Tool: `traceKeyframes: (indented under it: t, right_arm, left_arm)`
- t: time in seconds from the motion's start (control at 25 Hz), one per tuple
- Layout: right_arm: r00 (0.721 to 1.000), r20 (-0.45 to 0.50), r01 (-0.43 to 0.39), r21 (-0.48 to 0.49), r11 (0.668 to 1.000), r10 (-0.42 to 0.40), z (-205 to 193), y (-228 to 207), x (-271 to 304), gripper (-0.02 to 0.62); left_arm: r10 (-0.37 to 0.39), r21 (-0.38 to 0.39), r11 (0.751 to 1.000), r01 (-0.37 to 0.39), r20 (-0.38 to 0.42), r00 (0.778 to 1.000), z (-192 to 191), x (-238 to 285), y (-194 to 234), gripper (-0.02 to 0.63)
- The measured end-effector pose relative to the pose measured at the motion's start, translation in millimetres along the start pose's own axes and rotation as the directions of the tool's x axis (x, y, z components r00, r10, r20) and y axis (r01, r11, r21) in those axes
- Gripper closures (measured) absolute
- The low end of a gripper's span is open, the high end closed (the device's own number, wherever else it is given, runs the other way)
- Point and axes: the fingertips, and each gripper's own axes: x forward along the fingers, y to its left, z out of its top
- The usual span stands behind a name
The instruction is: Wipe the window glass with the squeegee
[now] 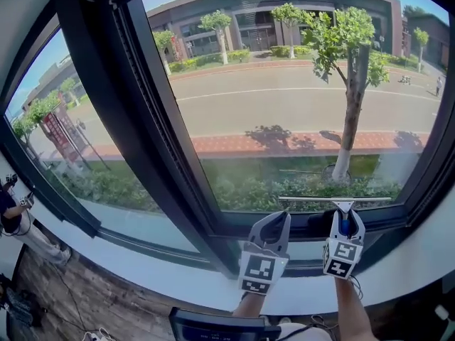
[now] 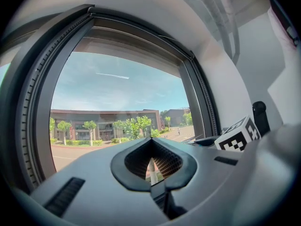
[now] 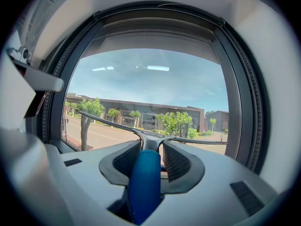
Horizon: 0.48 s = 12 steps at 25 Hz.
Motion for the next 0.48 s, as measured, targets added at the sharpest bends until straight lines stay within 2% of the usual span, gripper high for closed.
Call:
traceKeyframes:
  t: [0.28,0.48]
  right_arm:
    - [0.982,0.191,0.005,0.003,1.000,-0.006,85,-4,-23,0.446]
    - [0.941,0.339,-0.004,0.027,1.000,-0.005,167,8,-34,0.446]
  left_arm:
    - [0.085,-0.008,0.996,-0.085,0.039,0.996,11,-18,8,0.604]
    - [0.123,0.004,0.992,-0.124,0.045,0.991,23,-25,27,0.604]
